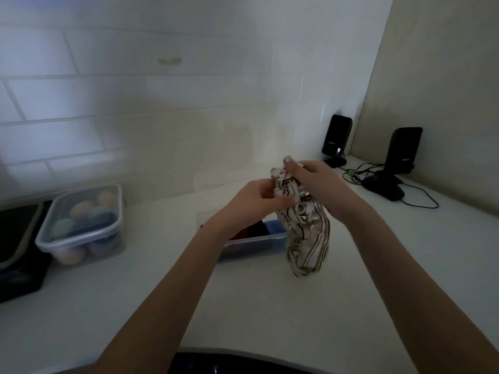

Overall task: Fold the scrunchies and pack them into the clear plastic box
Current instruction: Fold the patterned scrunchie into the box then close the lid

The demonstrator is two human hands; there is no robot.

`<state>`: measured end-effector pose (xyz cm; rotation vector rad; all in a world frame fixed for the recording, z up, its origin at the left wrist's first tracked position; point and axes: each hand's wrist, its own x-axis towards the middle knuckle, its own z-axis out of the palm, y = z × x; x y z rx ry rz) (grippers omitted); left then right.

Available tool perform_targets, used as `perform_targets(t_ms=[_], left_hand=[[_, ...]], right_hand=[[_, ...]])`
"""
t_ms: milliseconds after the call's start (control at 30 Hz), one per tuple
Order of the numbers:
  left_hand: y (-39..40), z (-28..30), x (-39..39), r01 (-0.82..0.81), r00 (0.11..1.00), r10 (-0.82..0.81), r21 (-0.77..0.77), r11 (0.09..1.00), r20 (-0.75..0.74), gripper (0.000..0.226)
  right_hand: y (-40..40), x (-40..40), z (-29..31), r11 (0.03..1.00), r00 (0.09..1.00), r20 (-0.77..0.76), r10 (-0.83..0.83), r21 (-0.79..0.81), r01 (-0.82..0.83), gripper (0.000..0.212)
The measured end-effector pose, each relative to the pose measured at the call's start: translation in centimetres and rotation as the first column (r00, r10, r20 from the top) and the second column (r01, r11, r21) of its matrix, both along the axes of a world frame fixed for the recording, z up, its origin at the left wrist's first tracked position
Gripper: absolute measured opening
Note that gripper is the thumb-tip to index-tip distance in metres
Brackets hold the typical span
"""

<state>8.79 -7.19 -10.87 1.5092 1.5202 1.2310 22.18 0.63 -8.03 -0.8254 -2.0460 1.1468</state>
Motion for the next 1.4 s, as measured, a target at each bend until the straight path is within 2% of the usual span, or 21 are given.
perform_targets(t_ms=[133, 233, 300, 333, 367, 400, 467, 500, 533, 633, 667, 733, 800, 867, 900, 1000, 1100, 1167, 1267, 1333, 1400], left_hand=[[0.0, -0.4, -1.1, -0.097, 0.972, 0.096, -0.006, 0.995, 0.216, 0.01], [-0.1, -0.3, -1.9, -0.194, 0.942, 0.187, -0.003, 0.981, 0.28, 0.019], [0.1, 0.0, -2.4, -0.233, 0.868, 0.222, -0.031, 0.972, 0.445, 0.021], [0.2, 0.1, -2.8, -0.221, 0.78, 0.205, -0.046, 0.974, 0.591, 0.022], [0.1, 0.4, -3.4, -0.17, 0.64, 0.147, -0.047, 0.984, 0.754, 0.023], [-0.1, 0.7, -4.0, -0.091, 0.442, 0.065, -0.027, 0.995, 0.895, 0.025], [-0.6, 1.0, -5.2, 0.014, 0.092, -0.095, 0.094, 0.995, 0.991, 0.027], [-0.8, 1.0, -5.6, 0.004, 0.042, -0.169, 0.168, 0.986, 0.985, 0.028], [-1.0, 1.0, -5.8, -0.037, 0.087, -0.209, 0.212, 0.976, 0.974, 0.032], [-1.4, 0.8, -5.6, -0.174, 0.386, -0.163, 0.245, 0.954, 0.908, 0.043], [-1.3, 0.6, -5.4, -0.177, 0.433, -0.113, 0.207, 0.962, 0.894, 0.034], [-0.5, 0.1, -4.9, -0.11, 0.63, -0.067, 0.174, 0.979, 0.774, 0.006], [0.6, -0.6, -4.2, -0.242, 0.737, 0.116, 0.1, 0.965, 0.666, 0.016], [0.8, -1.0, -2.9, -0.161, 0.892, 0.058, 0.195, 0.967, 0.449, 0.023], [0.8, -1.2, -2.7, -0.138, 0.93, 0.056, 0.201, 0.97, 0.364, 0.032], [0.6, -1.3, -2.5, -0.085, 0.993, 0.06, 0.279, 0.956, 0.099, 0.039], [0.8, -1.0, -2.8, -0.072, 0.969, 0.143, 0.327, 0.942, -0.199, 0.033], [0.8, -1.0, -3.2, -0.059, 0.947, 0.159, 0.333, 0.941, -0.28, 0.021], [0.5, -1.1, -3.8, -0.249, 0.934, 0.318, 0.339, 0.907, -0.166, 0.007], [0.4, -0.9, -4.1, -0.326, 0.945, 0.31, 0.243, 0.914, 0.101, 0.014], [0.1, -0.4, -3.9, -0.248, 0.909, 0.174, 0.157, 0.956, 0.378, 0.007]], right_hand=[[0.8, -0.6, -0.6, 0.954, 0.982, -0.188, 0.022, -0.29, -0.077, 0.055], [1.4, -0.6, -1.4, 0.868, 0.942, -0.331, 0.054, -0.451, -0.208, 0.045], [1.9, -0.8, -2.2, 0.846, 0.928, -0.359, 0.098, -0.461, -0.267, 0.031], [2.1, -0.7, -2.5, 0.842, 0.928, -0.344, 0.143, -0.451, -0.297, 0.024], [2.3, -0.6, -2.8, 0.843, 0.931, -0.307, 0.198, -0.432, -0.321, 0.017], [2.4, -0.4, -2.9, 0.848, 0.936, -0.247, 0.251, -0.41, -0.336, 0.013], [2.6, 0.2, -3.3, 0.886, 0.946, -0.069, 0.316, -0.335, -0.32, 0.013], [2.6, 0.3, -3.4, 0.915, 0.95, 0.027, 0.31, -0.282, -0.29, 0.01], [2.5, 0.5, -3.4, 0.937, 0.953, 0.097, 0.289, -0.236, -0.26, 0.004], [2.4, 0.5, -3.7, 0.947, 0.958, 0.1, 0.268, -0.212, -0.243, 0.013], [2.2, 0.4, -3.7, 0.932, 0.961, 0.033, 0.274, -0.256, -0.257, 0.015], [1.9, 0.1, -3.6, 0.881, 0.945, -0.154, 0.287, -0.345, -0.324, 0.016], [1.3, -0.2, -3.3, 0.839, 0.909, -0.281, 0.307, -0.37, -0.398, 0.017], [0.6, -0.6, -3.1, 0.797, 0.855, -0.4, 0.329, -0.368, -0.479, 0.014], [0.2, -0.7, -2.9, 0.773, 0.824, -0.457, 0.336, -0.365, -0.518, 0.014], [-0.4, -0.8, -2.5, 0.722, 0.759, -0.537, 0.368, -0.35, -0.597, 0.02], [-0.5, -0.7, -2.4, 0.687, 0.742, -0.511, 0.434, -0.344, -0.64, 0.038], [-0.7, -0.4, -2.3, 0.666, 0.716, -0.469, 0.517, -0.305, -0.681, 0.035], [-0.7, -0.3, -1.9, 0.737, 0.77, -0.399, 0.498, -0.274, -0.618, 0.028], [-0.3, -0.4, -1.8, 0.836, 0.846, -0.387, 0.367, -0.261, -0.482, 0.024], [-0.2, -0.5, -1.5, 0.891, 0.873, -0.418, 0.25, -0.254, -0.377, 0.022]])
